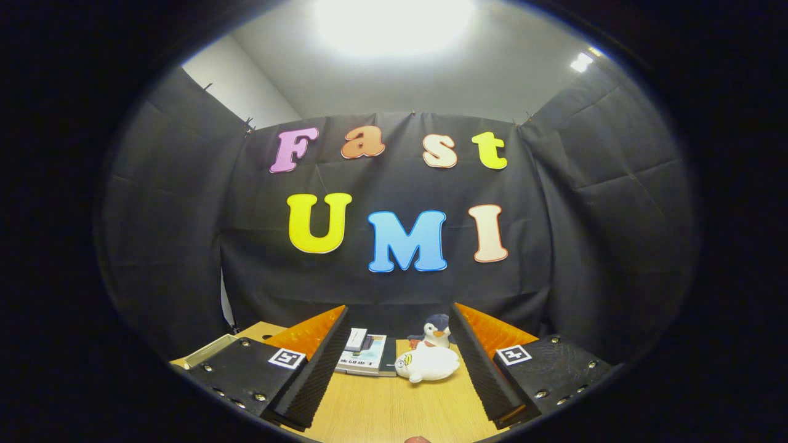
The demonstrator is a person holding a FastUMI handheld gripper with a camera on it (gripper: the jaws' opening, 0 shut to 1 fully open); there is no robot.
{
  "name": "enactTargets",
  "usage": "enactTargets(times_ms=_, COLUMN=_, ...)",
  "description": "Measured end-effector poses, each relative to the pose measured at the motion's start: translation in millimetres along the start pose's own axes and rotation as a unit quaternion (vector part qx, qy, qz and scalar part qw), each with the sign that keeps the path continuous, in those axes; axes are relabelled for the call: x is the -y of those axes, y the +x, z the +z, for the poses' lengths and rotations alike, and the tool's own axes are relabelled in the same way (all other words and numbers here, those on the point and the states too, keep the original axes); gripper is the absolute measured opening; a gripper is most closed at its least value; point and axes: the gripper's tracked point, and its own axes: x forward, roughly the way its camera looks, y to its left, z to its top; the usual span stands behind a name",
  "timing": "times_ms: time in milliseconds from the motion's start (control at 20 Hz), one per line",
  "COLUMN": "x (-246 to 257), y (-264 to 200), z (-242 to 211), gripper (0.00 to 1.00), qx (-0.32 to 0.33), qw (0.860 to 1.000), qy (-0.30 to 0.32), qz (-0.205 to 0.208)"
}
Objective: Open the storage box then place both shoes into the box .Put the left shoe in first, then the right shoe, with the right side of both shoes facing outward in a uniform manner.
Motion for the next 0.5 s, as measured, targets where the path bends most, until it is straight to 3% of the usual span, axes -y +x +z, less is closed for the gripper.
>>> enactTargets(times_ms=500, x=16.1, y=5.9, z=11.4, gripper=0.97, qx=0.028, qw=1.000, qy=0.010, qz=-0.004)
